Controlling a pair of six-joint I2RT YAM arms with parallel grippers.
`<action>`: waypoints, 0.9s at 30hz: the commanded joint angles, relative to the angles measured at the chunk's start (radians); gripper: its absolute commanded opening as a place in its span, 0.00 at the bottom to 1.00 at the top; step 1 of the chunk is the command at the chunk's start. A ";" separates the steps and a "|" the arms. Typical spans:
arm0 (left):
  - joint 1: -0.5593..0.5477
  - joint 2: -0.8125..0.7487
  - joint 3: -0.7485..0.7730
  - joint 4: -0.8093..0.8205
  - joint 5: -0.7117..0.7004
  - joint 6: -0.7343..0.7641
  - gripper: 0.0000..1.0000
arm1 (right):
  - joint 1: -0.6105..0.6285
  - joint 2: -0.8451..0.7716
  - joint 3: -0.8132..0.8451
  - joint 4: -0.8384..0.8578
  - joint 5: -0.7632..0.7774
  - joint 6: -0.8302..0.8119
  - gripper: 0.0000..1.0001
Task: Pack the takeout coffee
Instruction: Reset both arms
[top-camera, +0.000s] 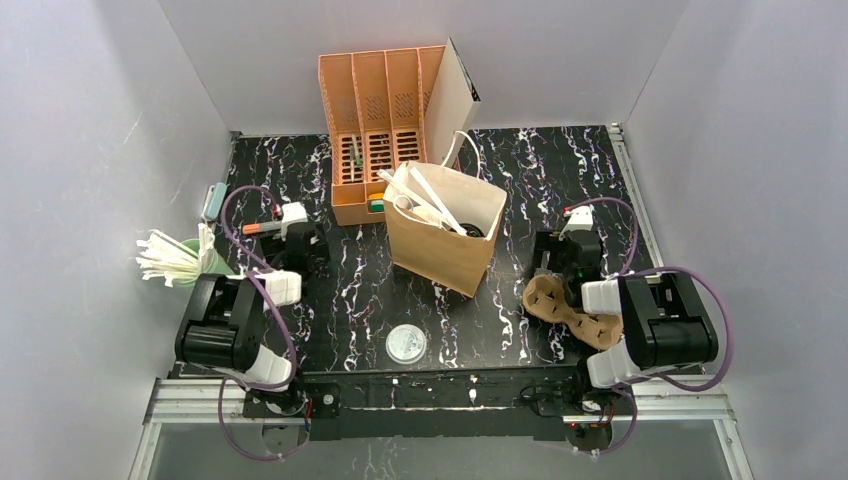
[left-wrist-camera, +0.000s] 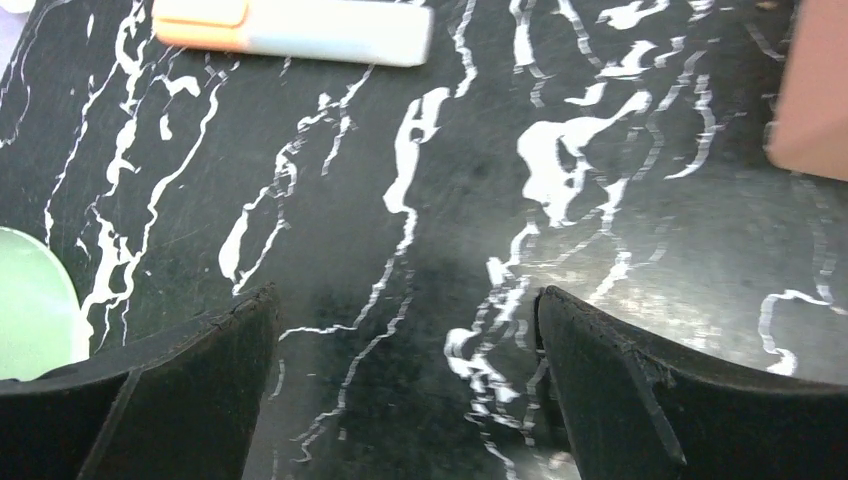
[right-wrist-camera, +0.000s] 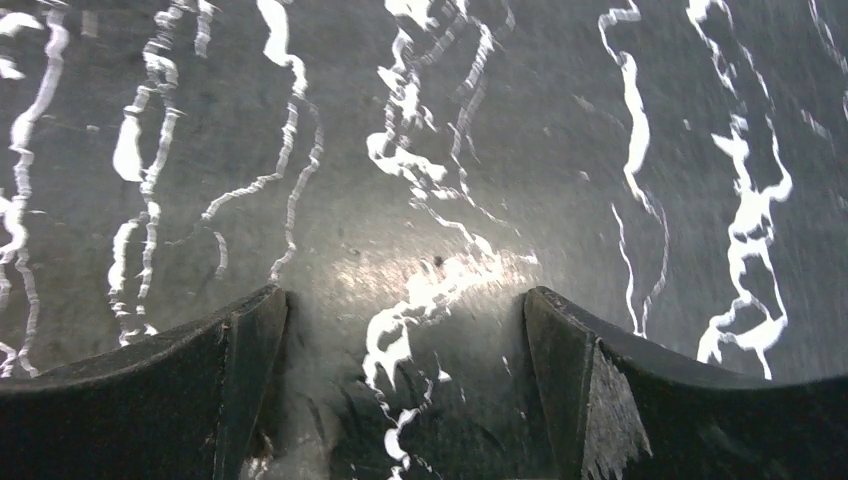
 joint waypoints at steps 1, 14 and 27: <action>0.118 -0.027 -0.109 0.344 0.135 0.006 0.98 | -0.047 0.029 -0.039 0.333 -0.238 -0.130 0.98; 0.143 0.196 -0.270 0.860 0.522 0.110 0.98 | -0.138 0.118 -0.082 0.499 -0.220 -0.038 0.98; 0.116 0.181 -0.248 0.777 0.481 0.137 0.98 | -0.139 0.121 -0.082 0.502 -0.221 -0.036 0.98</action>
